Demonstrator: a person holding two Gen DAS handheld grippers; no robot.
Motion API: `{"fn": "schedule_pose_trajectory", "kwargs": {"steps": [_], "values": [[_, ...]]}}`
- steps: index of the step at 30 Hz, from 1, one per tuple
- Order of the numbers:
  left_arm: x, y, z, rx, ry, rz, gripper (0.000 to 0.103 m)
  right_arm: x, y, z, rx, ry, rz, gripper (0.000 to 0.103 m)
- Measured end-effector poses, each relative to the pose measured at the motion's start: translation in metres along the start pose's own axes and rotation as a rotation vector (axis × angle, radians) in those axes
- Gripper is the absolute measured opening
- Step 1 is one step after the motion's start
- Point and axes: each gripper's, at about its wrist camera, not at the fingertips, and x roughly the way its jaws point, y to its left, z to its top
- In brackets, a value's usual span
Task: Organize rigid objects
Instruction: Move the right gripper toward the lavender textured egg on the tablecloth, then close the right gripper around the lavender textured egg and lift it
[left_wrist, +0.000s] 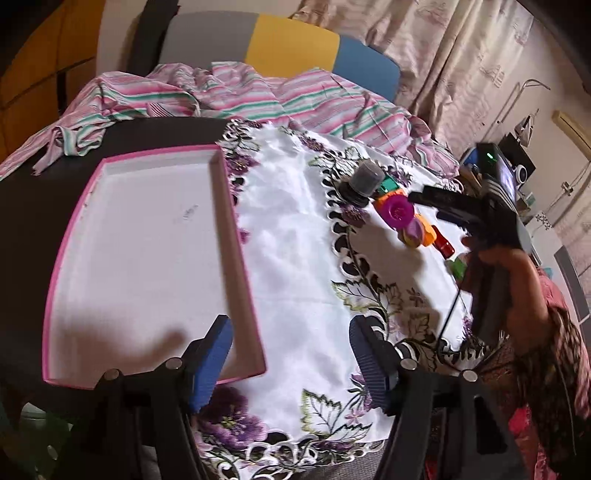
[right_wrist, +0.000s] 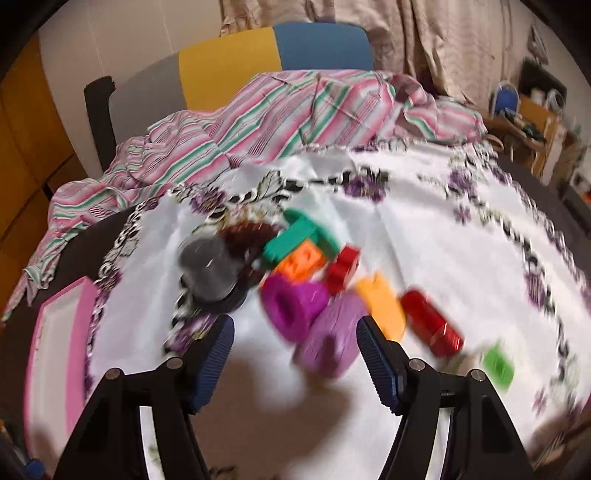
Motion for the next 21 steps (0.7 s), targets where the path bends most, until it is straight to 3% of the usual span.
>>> {"fn": "schedule_pose_trajectory", "kwargs": {"steps": [5,9,15,17,21], "values": [[0.008,-0.004,-0.005,-0.019,0.04,-0.004,0.066,0.025,-0.004,0.011,-0.019,0.037,-0.001,0.064],[0.008,-0.004,-0.005,-0.024,0.017,0.017,0.066,0.032,0.003,0.005,-0.05,0.078,0.097,0.063],[0.001,-0.003,0.0,-0.012,-0.025,0.062,0.066,0.025,0.037,-0.008,-0.173,0.138,0.334,0.063],[0.001,0.0,0.0,-0.023,-0.021,0.058,0.066,0.017,0.037,-0.01,-0.171,0.1,0.331,0.063],[0.004,0.003,0.0,-0.05,-0.011,0.03,0.066,0.009,0.002,0.001,-0.018,0.013,0.191,0.064]]}}
